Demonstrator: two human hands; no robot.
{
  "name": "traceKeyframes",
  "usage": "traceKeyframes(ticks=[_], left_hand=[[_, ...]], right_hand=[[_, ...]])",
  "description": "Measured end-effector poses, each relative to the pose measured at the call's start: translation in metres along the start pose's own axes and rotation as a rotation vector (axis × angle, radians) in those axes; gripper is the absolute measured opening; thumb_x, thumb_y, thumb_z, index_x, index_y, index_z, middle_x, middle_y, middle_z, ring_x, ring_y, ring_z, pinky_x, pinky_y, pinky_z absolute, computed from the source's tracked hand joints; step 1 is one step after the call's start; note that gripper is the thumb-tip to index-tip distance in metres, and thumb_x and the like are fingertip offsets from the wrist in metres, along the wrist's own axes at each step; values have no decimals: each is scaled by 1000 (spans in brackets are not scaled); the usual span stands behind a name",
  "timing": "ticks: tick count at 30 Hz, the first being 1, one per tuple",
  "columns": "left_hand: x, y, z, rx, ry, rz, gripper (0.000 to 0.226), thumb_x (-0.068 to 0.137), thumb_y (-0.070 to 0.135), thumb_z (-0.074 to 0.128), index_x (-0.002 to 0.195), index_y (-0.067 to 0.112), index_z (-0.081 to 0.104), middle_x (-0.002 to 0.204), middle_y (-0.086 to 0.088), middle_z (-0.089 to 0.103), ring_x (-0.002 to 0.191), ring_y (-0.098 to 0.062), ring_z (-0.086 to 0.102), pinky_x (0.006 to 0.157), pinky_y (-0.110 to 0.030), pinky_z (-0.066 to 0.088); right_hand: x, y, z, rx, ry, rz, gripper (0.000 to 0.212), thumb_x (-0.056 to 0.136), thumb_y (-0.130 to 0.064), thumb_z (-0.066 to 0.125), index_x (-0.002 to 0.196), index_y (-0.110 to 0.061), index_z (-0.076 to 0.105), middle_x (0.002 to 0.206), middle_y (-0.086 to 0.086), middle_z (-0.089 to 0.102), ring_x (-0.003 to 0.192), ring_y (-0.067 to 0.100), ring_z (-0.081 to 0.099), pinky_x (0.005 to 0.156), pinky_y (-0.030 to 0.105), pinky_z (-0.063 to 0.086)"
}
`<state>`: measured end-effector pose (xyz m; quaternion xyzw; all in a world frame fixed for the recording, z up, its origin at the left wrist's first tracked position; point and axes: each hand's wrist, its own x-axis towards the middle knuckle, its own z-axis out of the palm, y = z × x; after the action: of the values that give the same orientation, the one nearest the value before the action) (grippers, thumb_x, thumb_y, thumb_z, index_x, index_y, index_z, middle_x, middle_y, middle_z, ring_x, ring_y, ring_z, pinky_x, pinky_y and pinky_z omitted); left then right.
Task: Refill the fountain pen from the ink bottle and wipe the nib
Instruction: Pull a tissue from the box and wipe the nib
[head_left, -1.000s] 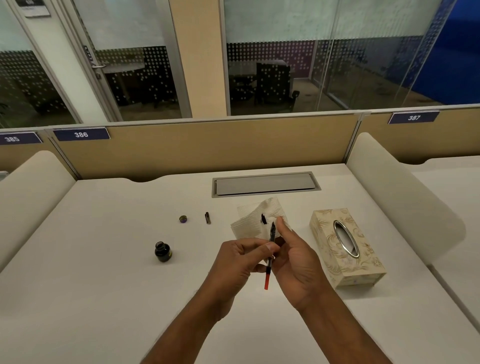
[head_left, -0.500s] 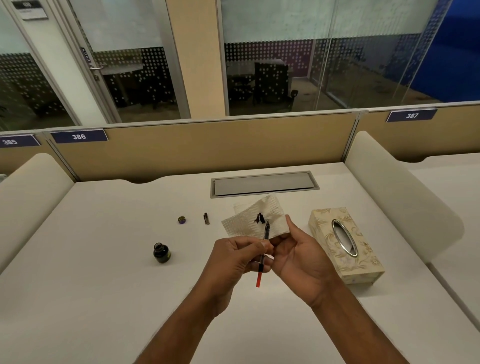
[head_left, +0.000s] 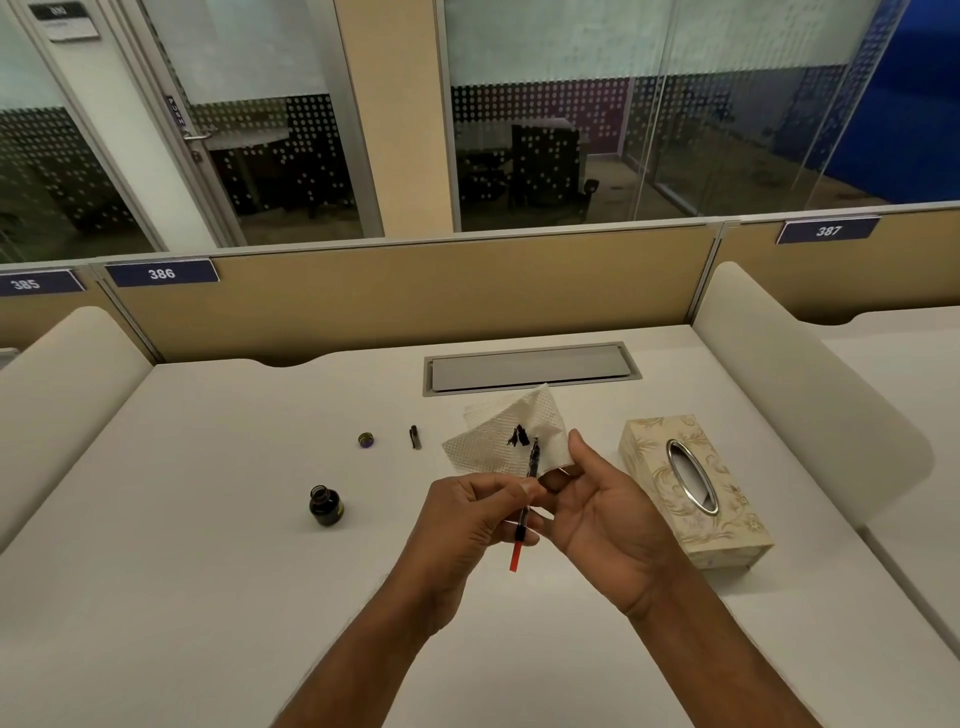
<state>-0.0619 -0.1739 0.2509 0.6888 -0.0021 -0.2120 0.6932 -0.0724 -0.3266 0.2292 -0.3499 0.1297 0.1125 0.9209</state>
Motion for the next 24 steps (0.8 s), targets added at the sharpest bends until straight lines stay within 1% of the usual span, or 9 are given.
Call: traceKeyframes(ticks=[4, 7, 10, 11, 13, 15, 18, 20, 24], left_hand=[[-2, 0, 0, -8, -32, 6, 20, 93, 22, 70, 94, 7, 82, 89, -14, 80, 74, -21, 75, 78, -30, 62], [-1, 0, 1, -12, -22, 13, 20, 93, 23, 70, 93, 7, 83, 88, -13, 80, 74, -20, 75, 75, -28, 62], [-1, 0, 2, -2, -28, 21, 22, 93, 25, 69, 96, 9, 82, 90, -12, 81, 78, -21, 76, 76, -28, 62], [-1, 0, 2, 3, -32, 23, 22, 93, 26, 69, 97, 9, 82, 91, -12, 81, 79, -21, 76, 76, -28, 62], [-2, -1, 2, 9, -38, 26, 23, 95, 27, 67, 98, 9, 82, 92, -11, 81, 79, -21, 76, 77, -28, 62], [-2, -2, 3, 14, -41, 25, 23, 96, 26, 66, 99, 9, 81, 92, -10, 81, 76, -19, 76, 77, -27, 62], [-4, -2, 4, 34, -46, 29, 24, 97, 26, 64, 100, 11, 81, 92, -8, 81, 75, -17, 74, 78, -28, 62], [-4, -2, 4, 41, -47, 30, 24, 97, 28, 64, 100, 12, 82, 92, -9, 81, 77, -18, 75, 82, -31, 63], [-5, -1, 7, 2, -21, 43, 23, 96, 26, 66, 103, 10, 81, 92, -11, 81, 81, -19, 75, 77, -30, 63]], right_hand=[[-3, -3, 0, 10, -17, 4, 44, 101, -35, 50, 131, -6, 64, 122, 27, 59, 117, 35, 58, 118, 57, 31], [-5, 1, 2, -60, 9, -20, 39, 103, -29, 48, 131, -7, 65, 121, 23, 67, 112, 30, 66, 102, 48, 50], [-6, 3, 4, -82, 37, -44, 37, 104, -27, 48, 130, -8, 65, 128, 22, 66, 110, 29, 66, 94, 42, 54], [-6, 3, 5, -81, 34, -50, 36, 103, -26, 49, 130, -7, 66, 127, 22, 67, 107, 27, 67, 89, 40, 56], [-6, 2, 5, -83, 16, -59, 36, 102, -23, 50, 129, -5, 66, 116, 19, 69, 89, 20, 69, 75, 35, 59], [-7, 1, 5, -82, -1, -63, 36, 101, -21, 51, 127, -3, 67, 105, 18, 66, 73, 15, 64, 67, 32, 58], [-8, -1, 6, -137, -2, -84, 38, 97, -23, 53, 126, -3, 67, 113, 24, 62, 77, 19, 59, 71, 36, 55], [-8, -1, 5, -169, 9, -118, 37, 99, -23, 52, 126, -3, 67, 117, 27, 57, 77, 21, 54, 65, 33, 49], [-7, 2, 3, -185, 55, -204, 32, 101, -18, 50, 121, -2, 70, 116, 27, 64, 86, 28, 59, 67, 35, 52]])
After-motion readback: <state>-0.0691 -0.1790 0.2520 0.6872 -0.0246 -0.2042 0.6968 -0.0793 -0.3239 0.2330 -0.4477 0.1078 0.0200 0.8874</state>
